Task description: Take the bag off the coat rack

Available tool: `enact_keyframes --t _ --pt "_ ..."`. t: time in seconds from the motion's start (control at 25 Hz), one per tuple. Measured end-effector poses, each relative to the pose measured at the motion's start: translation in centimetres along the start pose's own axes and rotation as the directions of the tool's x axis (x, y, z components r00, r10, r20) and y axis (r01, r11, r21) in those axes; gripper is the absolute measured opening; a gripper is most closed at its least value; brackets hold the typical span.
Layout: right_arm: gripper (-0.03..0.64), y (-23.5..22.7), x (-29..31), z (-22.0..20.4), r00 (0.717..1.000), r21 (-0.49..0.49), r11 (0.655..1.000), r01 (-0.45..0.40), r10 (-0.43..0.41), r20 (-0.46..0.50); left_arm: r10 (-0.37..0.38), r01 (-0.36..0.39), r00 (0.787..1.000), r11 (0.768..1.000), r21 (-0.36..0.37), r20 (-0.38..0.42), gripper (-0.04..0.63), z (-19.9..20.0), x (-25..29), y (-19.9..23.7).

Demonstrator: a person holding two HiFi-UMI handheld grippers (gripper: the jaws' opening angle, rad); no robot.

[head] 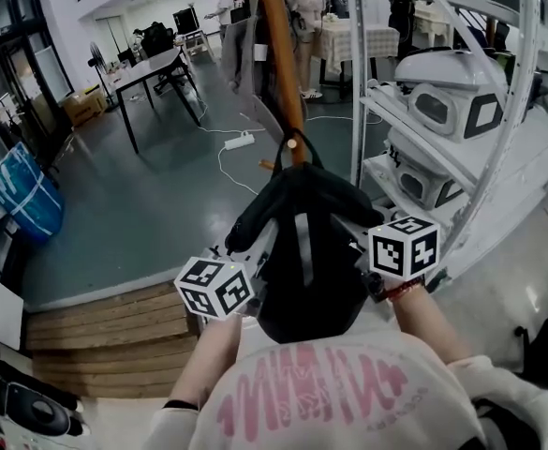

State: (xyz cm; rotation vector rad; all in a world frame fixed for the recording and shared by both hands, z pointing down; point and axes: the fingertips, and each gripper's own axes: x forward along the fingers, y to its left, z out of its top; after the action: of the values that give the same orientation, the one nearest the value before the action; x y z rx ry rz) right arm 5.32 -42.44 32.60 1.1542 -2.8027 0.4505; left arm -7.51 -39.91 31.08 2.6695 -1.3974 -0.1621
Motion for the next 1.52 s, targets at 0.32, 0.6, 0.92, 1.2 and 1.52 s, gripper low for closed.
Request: enact_keyframes --t 0.32,0.6,0.92,1.2,1.52 --pt "0.118 2.4 -1.0 1.1 0.999 -0.016 0.999 0.029 -0.028 0.023 -0.024 0.024 1.0 1.0 0.012 0.02 0.112 1.8 -1.8 -0.5" --pt "0.118 4.4 -2.4 1.5 0.997 -0.031 0.998 0.063 -0.062 0.037 -0.058 0.057 0.998 0.998 0.01 0.038 0.112 2.8 -3.6 -1.2" --pt "0.121 6.5 -4.4 1.7 0.992 -0.034 0.994 0.105 -0.103 0.069 -0.094 0.094 0.995 0.995 0.021 0.022 0.113 3.8 -5.3 -2.7" --pt "0.123 8.7 -5.8 0.7 0.988 -0.03 0.989 0.143 -0.14 0.067 -0.132 0.131 0.991 0.991 0.016 0.011 0.113 3.5 -7.5 -3.6" --pt "0.124 11.2 -8.3 -1.2 0.981 -0.011 0.983 0.182 -0.181 0.067 -0.177 0.177 0.984 0.984 0.005 0.006 0.114 2.5 -10.3 -5.3"
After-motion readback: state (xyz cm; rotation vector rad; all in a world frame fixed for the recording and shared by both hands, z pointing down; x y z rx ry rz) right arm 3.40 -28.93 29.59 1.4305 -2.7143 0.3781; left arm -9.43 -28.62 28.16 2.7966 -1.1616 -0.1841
